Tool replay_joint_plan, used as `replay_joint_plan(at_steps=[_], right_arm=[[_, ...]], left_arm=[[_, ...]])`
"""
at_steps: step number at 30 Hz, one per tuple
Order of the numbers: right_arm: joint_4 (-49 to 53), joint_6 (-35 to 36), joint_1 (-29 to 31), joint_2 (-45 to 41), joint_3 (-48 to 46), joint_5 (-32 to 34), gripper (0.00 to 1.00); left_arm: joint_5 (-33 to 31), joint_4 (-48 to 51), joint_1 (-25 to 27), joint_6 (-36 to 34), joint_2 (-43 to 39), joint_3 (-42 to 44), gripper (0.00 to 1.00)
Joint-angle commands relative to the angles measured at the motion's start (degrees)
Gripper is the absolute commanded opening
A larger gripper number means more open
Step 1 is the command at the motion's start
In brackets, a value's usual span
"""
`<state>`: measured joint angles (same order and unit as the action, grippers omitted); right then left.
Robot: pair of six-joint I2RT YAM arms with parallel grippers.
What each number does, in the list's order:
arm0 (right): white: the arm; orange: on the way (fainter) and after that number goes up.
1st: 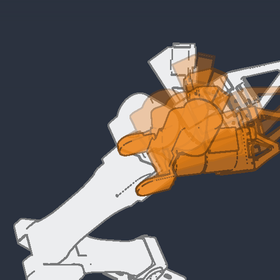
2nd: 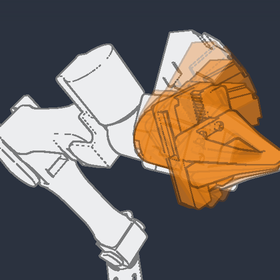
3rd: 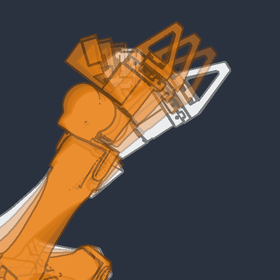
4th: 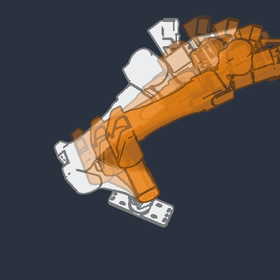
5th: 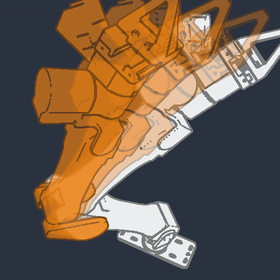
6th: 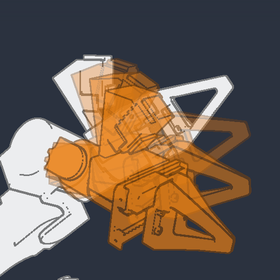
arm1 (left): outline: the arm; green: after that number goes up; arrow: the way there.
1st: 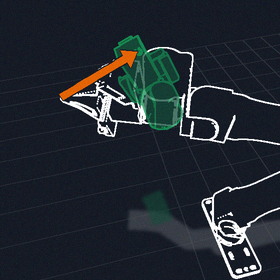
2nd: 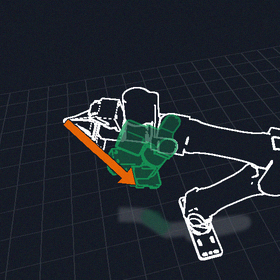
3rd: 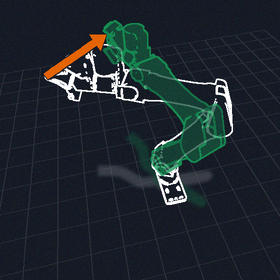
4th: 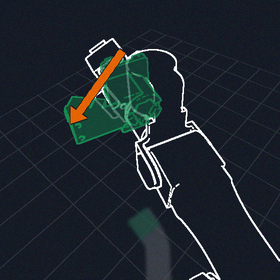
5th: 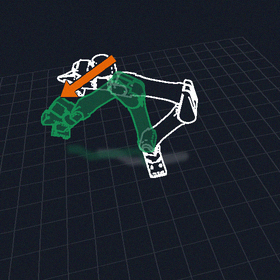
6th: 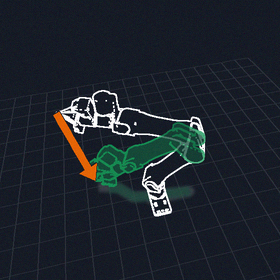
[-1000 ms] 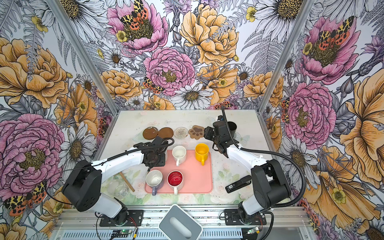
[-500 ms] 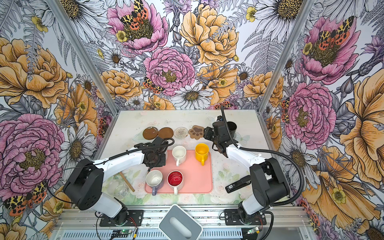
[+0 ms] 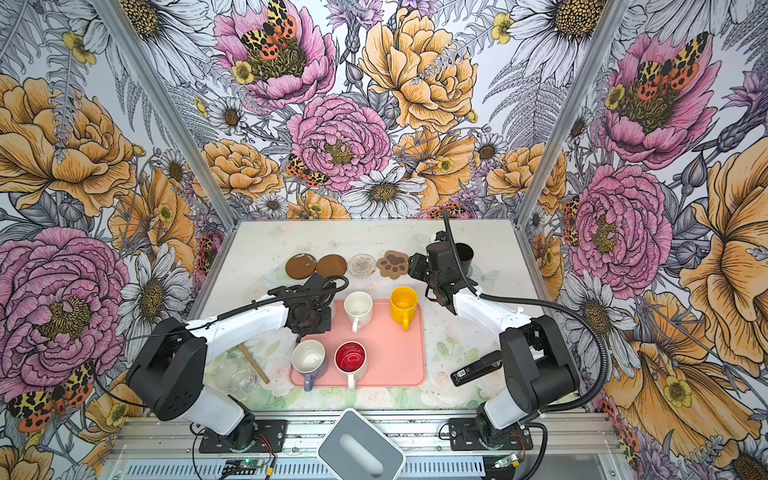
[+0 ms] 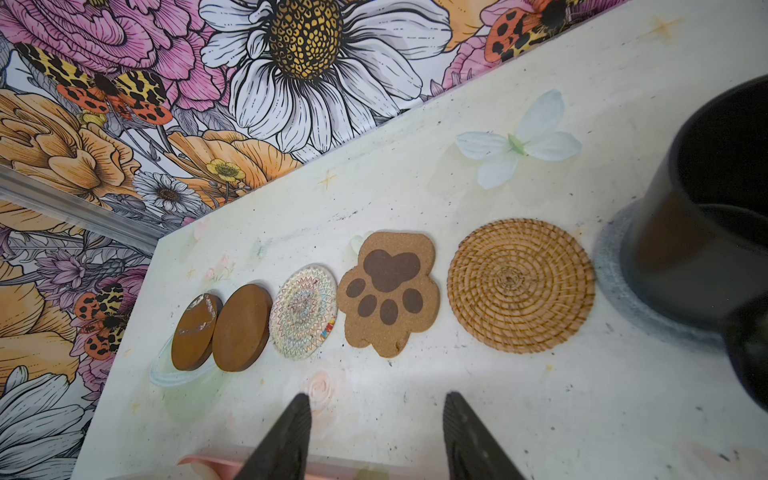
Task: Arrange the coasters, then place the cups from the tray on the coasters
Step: 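Lift the speckled white mug off the tray with the left gripper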
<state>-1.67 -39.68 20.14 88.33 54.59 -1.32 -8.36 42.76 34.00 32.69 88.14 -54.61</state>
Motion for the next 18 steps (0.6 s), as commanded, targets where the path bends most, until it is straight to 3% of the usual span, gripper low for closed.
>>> replay_joint_plan(at_steps=[1, 18], right_arm=[[-1.3, -0.6, -0.4, -0.1, 1.1, -0.3, 0.54], [-1.2, -0.4, -0.5, -0.4, 1.1, -0.9, 0.54]], left_arm=[[-1.0, -1.0, -0.3, 0.4, -3.2, 0.3, 0.00], [-1.7, -1.0, -0.7, 0.6, -7.1, -1.2, 0.00]])
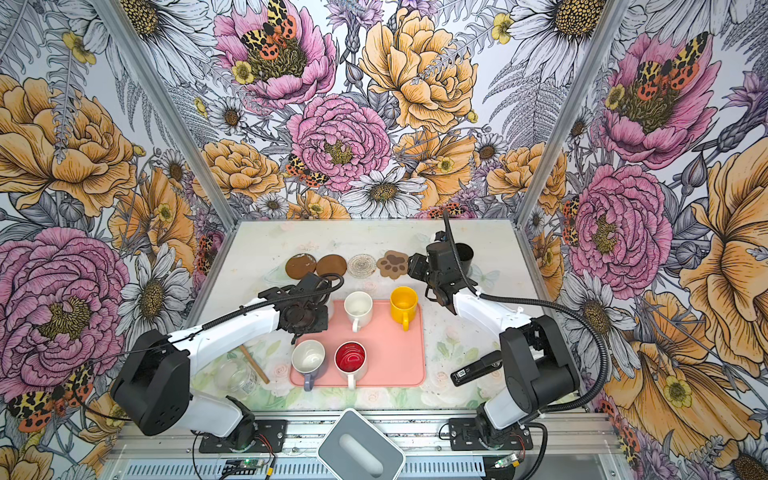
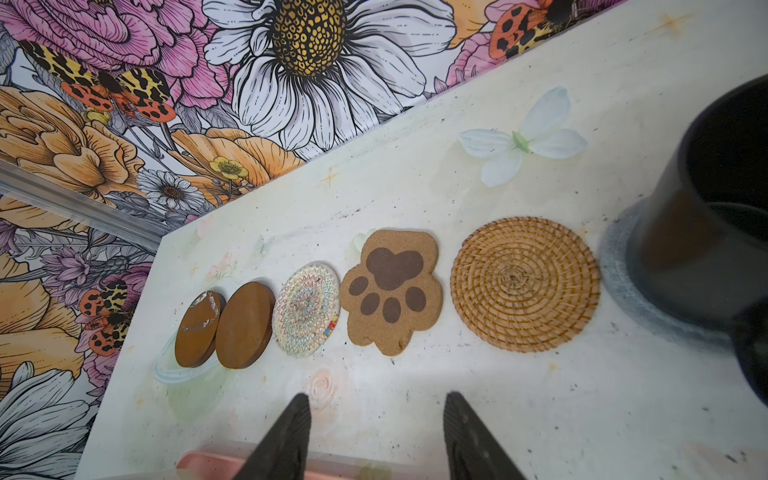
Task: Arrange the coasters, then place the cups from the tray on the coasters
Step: 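Lift the speckled white mug off the tray with the left gripper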
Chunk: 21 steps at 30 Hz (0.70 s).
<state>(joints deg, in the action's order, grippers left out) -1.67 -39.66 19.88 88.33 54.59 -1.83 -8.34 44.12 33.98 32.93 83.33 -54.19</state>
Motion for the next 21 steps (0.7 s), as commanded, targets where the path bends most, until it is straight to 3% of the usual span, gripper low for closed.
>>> replay_joint_plan(at_steps=[1, 21], right_arm=[[-1.2, -0.4, -0.2, -0.4, 1.1, -0.5, 0.54], [-1.1, -0.1, -0.8, 0.2, 1.3, -1.4, 0.54]], left_arm=[[-1.6, -2.3, -0.7, 0.4, -2.3, -1.8, 0.00], [-2.1, -2.3, -7.9, -6.3, 2.3, -12.8, 0.00]])
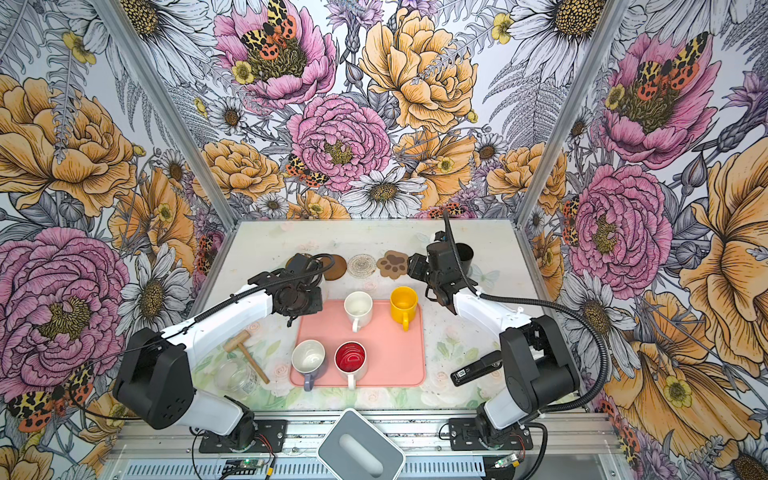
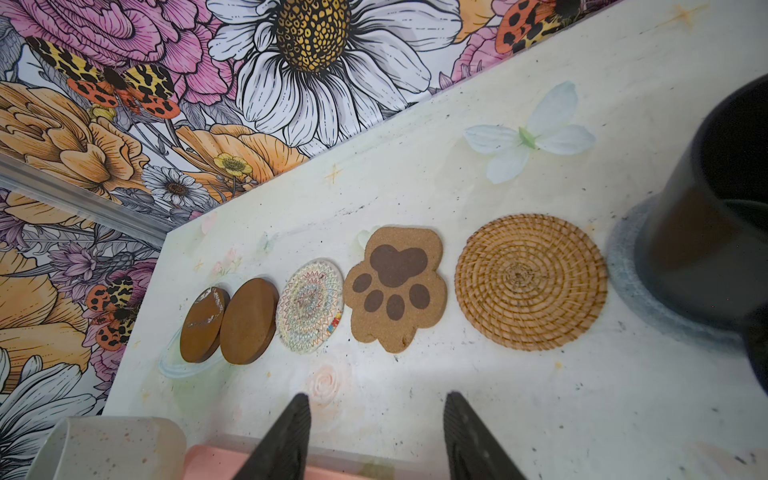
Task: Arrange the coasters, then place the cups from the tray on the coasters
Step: 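Lift the speckled white mug off the tray with the left gripper, then carry the speckled mug with the left gripper to the glossy brown coaster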
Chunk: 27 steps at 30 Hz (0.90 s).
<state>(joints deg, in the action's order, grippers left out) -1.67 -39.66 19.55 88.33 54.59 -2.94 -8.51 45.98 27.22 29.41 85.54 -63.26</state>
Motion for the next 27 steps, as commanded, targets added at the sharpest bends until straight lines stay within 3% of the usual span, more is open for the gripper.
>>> replay_joint_plan(at_steps=[1, 27], right_arm=[[-1.1, -0.2, -0.6, 0.1, 1.2, -0.3, 0.54], [-1.0, -0.1, -1.8, 0.4, 0.7, -1.0, 0.54]], left_arm=[[-2.2, -4.1, -1.7, -3.3, 0.6, -4.5, 0.00], [-2.5, -8.3, -12.0, -8.9, 13.3, -17.1, 0.00]])
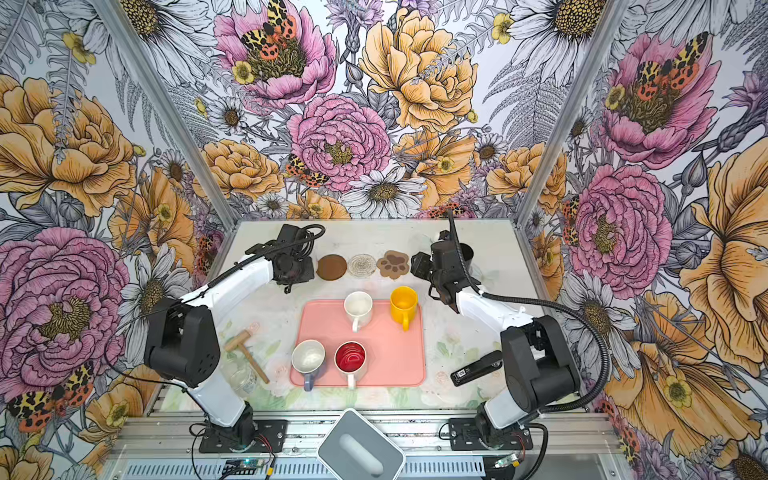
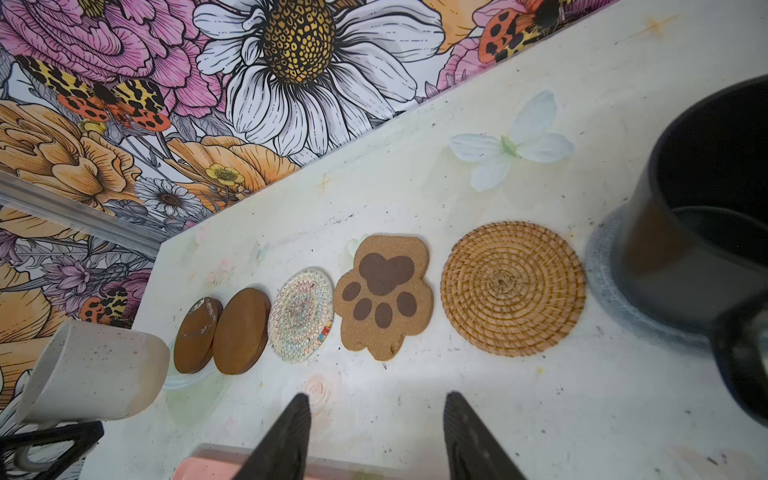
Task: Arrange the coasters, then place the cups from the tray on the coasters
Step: 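Carry the speckled mug with the left gripper to the glossy brown coaster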
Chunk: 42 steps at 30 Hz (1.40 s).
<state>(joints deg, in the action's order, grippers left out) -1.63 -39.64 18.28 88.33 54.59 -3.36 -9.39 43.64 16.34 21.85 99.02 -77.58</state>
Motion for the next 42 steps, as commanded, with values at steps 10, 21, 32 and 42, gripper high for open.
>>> replay_joint_plan(at_steps=[10, 21, 32, 42], right_arm=[[0.0, 0.3, -0.6, -0.2, 0.7, -0.4, 0.54], [1.6, 1.1, -0.6, -1.2, 0.5, 0.6, 0.54], [2.0, 1.4, -0.7, -1.1, 0.8, 0.6, 0.54], [2.1, 1.3, -0.7, 0.4, 1.9, -0.3, 0.54]], left_arm=[[-2.2, -8.7, -3.1, -2.5, 4.3, -4.6, 0.00], [-3.1, -10.0, -5.1, -3.0, 8.8, -6.6, 0.00], [-3.0, -10.3, -5.6, -3.8, 11.0, -8.5, 0.00], [-0.8, -10.5, -6.1, -4.0, 11.7, -8.9, 0.00]])
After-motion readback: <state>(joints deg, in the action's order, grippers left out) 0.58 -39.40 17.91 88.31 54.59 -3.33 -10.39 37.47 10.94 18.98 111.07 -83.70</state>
